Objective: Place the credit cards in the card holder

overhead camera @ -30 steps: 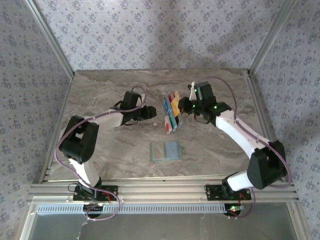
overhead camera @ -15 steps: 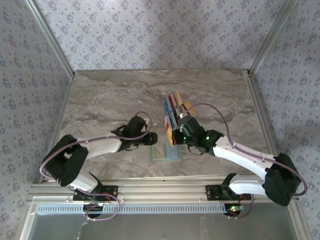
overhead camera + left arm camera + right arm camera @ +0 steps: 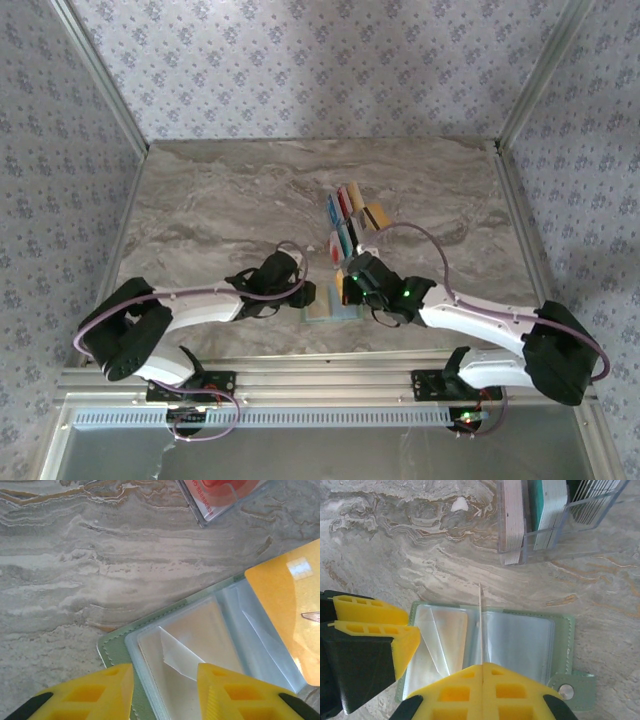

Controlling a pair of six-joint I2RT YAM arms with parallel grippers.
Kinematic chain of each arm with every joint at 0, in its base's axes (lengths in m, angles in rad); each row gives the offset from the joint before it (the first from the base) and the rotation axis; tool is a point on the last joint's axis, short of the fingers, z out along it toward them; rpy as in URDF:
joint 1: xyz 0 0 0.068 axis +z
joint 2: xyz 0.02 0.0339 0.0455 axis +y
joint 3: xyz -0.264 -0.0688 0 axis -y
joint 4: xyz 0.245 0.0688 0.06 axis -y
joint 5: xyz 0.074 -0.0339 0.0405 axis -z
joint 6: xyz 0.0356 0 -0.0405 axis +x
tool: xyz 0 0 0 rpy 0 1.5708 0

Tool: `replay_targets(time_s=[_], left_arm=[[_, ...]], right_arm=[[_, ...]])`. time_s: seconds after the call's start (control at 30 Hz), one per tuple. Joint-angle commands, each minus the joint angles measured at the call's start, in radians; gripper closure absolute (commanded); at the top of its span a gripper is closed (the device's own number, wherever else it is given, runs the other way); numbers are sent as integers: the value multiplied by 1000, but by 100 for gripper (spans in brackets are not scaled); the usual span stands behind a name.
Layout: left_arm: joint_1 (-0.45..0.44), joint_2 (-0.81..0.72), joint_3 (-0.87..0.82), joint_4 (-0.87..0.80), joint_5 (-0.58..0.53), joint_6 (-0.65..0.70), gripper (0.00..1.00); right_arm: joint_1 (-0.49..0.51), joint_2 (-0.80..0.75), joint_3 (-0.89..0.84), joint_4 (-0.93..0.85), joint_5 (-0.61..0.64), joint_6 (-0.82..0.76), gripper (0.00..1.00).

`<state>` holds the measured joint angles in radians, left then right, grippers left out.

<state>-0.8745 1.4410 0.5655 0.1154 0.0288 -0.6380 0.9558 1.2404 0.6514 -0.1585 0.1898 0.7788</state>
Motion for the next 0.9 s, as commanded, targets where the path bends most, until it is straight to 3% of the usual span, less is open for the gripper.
replay_targets(time_s=[0.0,0.87], left_arm=[[-15,-30,-11,20,-38,-12,62],[-22,50,-9,65,-42,-26,63]], right_arm=[[13,14,-11,31,43,30,100],[89,111,11,50,57,71,100]])
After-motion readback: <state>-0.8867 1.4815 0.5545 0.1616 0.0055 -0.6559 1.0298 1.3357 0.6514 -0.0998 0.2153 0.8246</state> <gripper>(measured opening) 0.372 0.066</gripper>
